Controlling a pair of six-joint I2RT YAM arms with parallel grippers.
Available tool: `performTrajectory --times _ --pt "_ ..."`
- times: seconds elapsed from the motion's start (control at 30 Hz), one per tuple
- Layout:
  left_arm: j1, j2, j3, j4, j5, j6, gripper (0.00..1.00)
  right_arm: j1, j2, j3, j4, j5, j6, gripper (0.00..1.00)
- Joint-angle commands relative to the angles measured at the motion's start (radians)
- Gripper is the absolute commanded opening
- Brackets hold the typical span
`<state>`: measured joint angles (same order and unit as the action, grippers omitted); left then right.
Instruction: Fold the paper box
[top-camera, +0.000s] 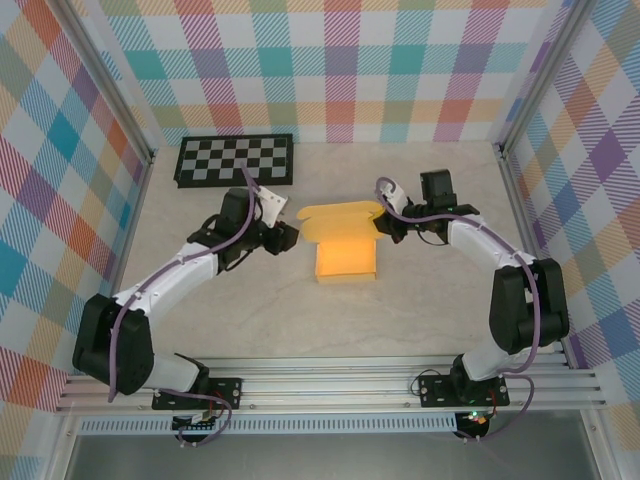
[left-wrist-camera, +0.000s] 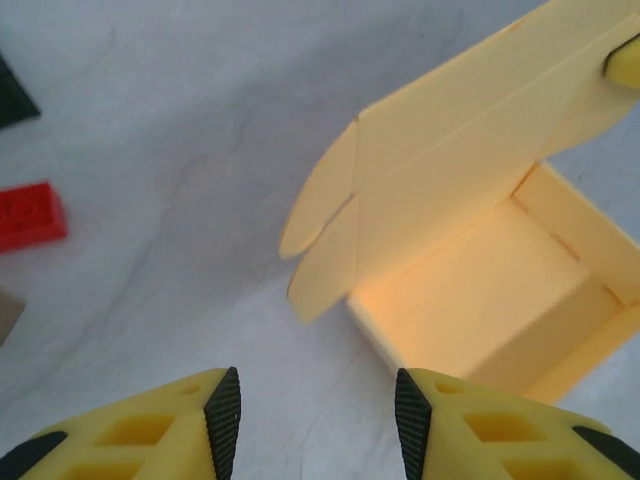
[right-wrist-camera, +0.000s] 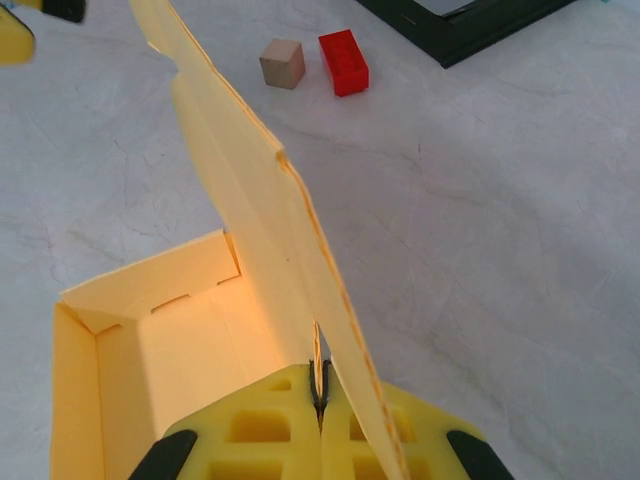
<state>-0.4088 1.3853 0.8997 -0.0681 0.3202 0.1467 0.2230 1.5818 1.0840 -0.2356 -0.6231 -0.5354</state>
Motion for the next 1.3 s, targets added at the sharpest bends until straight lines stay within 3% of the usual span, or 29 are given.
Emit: performTrajectory --times 0.0,0.03,0.33,1.03,1.1,1.17,1.27 --pt "0.03 -0.008 -0.163 0.453 0.167 0.008 0.47 -0.013 0.015 0.05 -0.049 -0.106 0.024 0.0" --pt "0.04 0.0 -0.185 0.511 0.179 0.011 0.47 -0.012 0.013 0.055 -0.06 -0.119 0.02 0.0" --pt "0.09 0.108 -0.101 0.516 0.32 -0.041 0.44 -0.014 -0.003 0.055 -0.096 -0.14 -0.008 0.0" --pt "0.041 0.194 -0.006 0.312 0.362 0.022 0.36 -0.015 -0.026 0.058 -0.078 -0.131 0.023 0.0" --pt "0.039 0.198 -0.002 0.306 0.363 0.025 0.29 -0.014 -0.029 0.059 -0.076 -0.132 0.023 0.0" --pt "0.038 0.198 0.001 0.301 0.365 0.024 0.14 -0.015 -0.029 0.061 -0.076 -0.131 0.024 0.0" --pt "0.029 0.197 0.017 0.283 0.349 0.009 0.01 -0.015 -0.03 0.062 -0.071 -0.121 0.035 0.0"
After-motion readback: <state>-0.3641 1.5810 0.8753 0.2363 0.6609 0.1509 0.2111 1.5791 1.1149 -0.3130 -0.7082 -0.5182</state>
